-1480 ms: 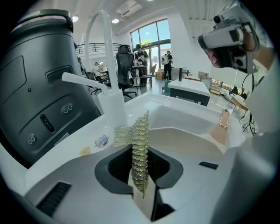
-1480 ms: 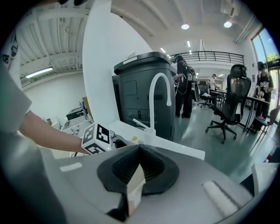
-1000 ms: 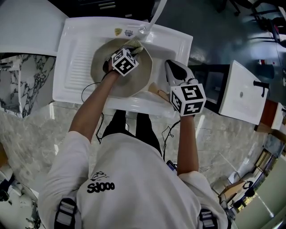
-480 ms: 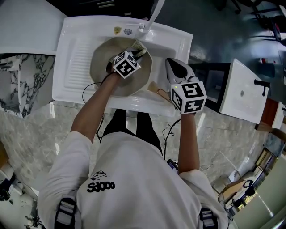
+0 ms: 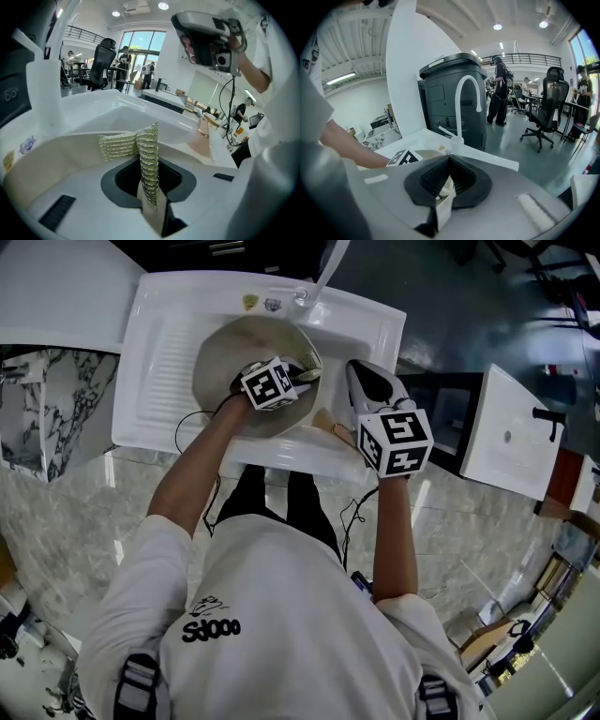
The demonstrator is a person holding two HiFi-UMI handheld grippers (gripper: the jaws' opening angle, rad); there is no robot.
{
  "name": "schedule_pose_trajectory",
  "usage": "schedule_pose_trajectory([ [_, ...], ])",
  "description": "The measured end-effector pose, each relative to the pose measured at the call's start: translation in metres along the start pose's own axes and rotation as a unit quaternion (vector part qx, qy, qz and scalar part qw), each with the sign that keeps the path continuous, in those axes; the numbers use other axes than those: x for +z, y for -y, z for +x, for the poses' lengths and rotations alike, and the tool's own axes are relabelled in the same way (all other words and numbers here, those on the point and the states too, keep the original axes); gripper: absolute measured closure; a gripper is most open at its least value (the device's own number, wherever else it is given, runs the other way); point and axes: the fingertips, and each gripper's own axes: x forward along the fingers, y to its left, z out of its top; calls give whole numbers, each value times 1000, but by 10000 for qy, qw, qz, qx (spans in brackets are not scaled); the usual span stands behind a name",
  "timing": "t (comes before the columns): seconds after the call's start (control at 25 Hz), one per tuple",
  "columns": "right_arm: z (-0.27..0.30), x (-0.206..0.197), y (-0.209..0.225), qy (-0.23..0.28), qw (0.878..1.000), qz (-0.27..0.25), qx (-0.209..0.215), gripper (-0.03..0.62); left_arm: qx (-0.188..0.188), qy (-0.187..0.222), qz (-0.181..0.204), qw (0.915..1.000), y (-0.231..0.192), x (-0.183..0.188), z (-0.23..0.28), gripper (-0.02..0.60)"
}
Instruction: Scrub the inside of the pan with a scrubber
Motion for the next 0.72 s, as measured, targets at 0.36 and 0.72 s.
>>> schedule_pose_trajectory([
  [0.36, -3, 0, -10, 11, 10000, -41, 73, 585, -1010, -208, 405, 9938, 46, -19, -10, 511],
  [0.72, -4, 4, -24, 85, 9998, -93, 160, 585, -1960, -601, 668, 9765, 86, -39, -30, 514],
])
